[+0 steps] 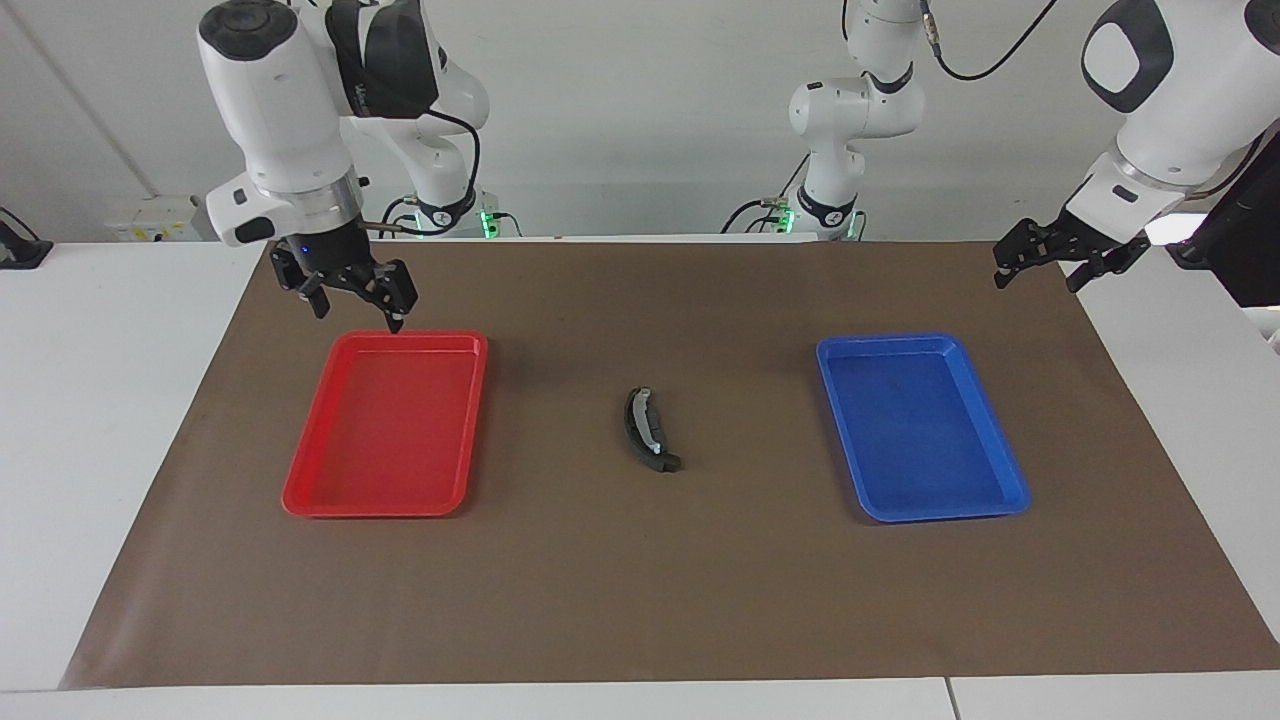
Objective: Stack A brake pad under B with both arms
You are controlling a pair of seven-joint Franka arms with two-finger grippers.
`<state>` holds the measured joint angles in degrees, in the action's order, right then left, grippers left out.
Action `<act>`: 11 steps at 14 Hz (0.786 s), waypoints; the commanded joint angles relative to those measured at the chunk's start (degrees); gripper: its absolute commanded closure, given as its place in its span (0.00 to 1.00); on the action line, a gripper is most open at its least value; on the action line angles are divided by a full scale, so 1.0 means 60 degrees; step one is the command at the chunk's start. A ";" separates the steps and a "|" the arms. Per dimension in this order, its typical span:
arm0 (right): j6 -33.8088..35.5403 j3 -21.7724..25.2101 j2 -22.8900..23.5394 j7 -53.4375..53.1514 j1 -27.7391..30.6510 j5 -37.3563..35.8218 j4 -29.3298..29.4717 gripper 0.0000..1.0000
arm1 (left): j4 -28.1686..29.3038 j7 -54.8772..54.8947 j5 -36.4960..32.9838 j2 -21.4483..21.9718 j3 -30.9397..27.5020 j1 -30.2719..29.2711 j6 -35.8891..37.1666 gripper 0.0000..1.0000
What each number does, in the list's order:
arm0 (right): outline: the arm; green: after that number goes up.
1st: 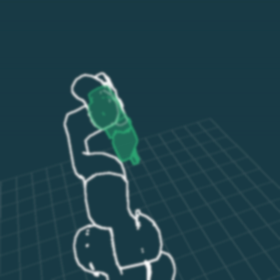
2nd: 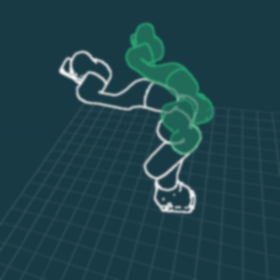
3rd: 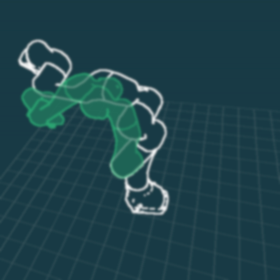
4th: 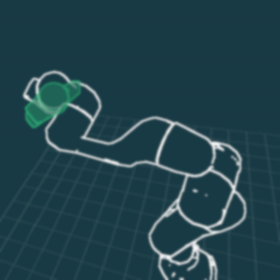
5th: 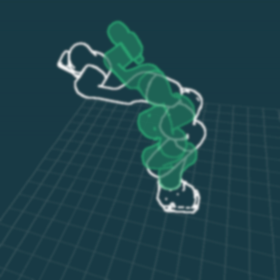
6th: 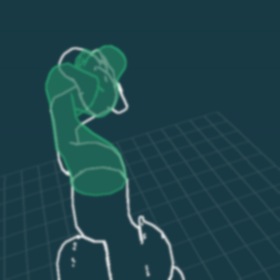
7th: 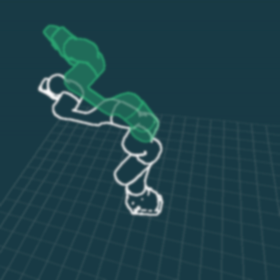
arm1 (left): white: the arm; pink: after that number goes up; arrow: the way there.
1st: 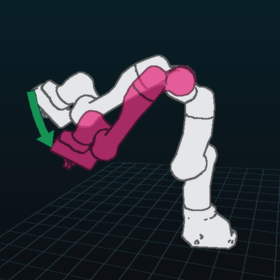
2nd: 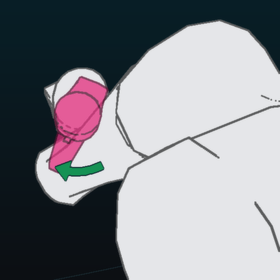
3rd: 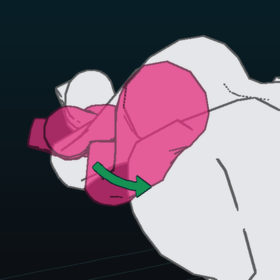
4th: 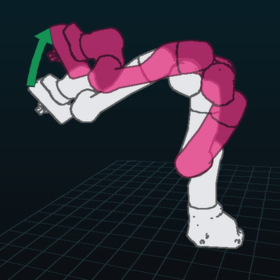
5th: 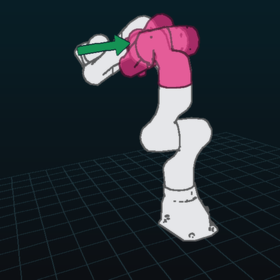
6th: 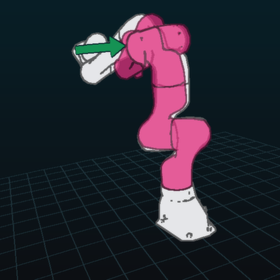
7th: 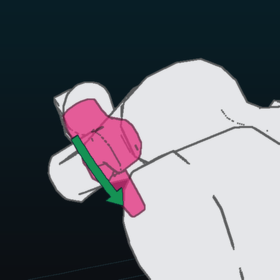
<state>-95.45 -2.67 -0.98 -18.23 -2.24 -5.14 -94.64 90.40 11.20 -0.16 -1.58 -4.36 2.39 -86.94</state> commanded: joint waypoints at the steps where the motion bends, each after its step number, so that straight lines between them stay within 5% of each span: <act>1: 0.0950 -0.0038 0.0134 0.1189 0.0591 0.0094 0.0800 0.00 | 0.0051 0.0008 0.0085 0.0116 0.0053 -0.0075 0.0032 0.00; 4: 0.1289 0.0223 0.0120 0.1735 0.0609 0.0094 0.0802 0.00 | 0.0051 0.0022 0.0085 0.0116 0.0053 -0.0075 0.0046 0.00; 6: 0.1232 0.1378 0.0105 0.1808 -0.0165 0.0283 0.0715 0.00 | 0.0051 0.0022 0.0085 0.0116 0.0053 -0.0075 0.0046 0.00; 11: 0.1217 0.1427 0.0032 0.1838 -0.0168 0.0578 0.0612 0.00 | 0.0051 0.0022 0.0085 0.0116 0.0053 -0.0075 0.0046 0.00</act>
<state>-88.80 5.48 -0.64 -8.27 -3.13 -2.82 -91.03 90.40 11.20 -0.16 -1.58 -4.36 2.39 -86.94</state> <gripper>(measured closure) 0.000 0.000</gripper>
